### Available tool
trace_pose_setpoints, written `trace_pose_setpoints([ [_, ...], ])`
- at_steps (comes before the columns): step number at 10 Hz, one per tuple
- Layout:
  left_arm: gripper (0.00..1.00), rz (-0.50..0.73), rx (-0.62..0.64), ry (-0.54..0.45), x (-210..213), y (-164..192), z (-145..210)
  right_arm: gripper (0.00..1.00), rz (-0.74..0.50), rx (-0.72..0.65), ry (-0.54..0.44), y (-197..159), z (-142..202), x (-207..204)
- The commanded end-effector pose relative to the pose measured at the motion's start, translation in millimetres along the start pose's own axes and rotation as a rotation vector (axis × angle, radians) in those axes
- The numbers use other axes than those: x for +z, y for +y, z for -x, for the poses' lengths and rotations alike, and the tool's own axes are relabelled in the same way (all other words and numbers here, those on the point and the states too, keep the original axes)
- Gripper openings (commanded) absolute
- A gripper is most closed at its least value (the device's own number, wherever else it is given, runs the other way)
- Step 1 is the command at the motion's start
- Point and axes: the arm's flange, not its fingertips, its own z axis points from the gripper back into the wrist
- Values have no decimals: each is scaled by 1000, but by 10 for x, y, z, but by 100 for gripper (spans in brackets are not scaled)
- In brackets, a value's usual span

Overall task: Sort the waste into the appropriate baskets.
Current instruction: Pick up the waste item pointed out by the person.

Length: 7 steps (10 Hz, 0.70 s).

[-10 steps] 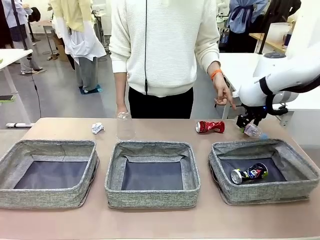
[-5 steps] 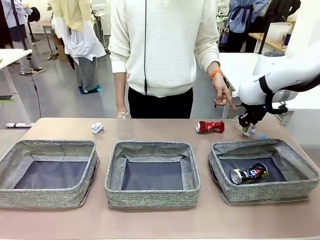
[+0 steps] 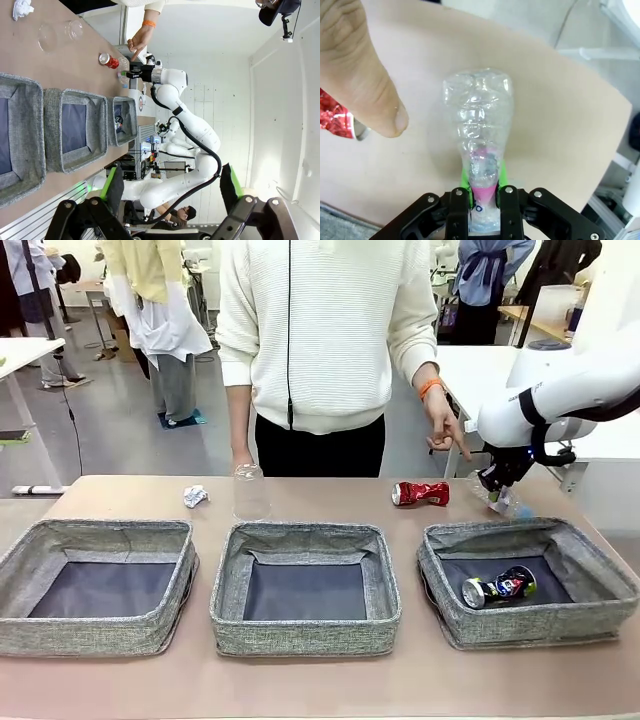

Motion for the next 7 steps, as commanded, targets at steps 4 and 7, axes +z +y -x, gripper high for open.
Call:
trace_pose_setpoints([
  [4, 100, 18, -8, 1, -13, -22, 19, 0, -212, -453, -71, -303, 206, 602],
  [7, 100, 18, -8, 1, -13, -22, 19, 0, -466, -737, -23, -185, 654, 1475],
])
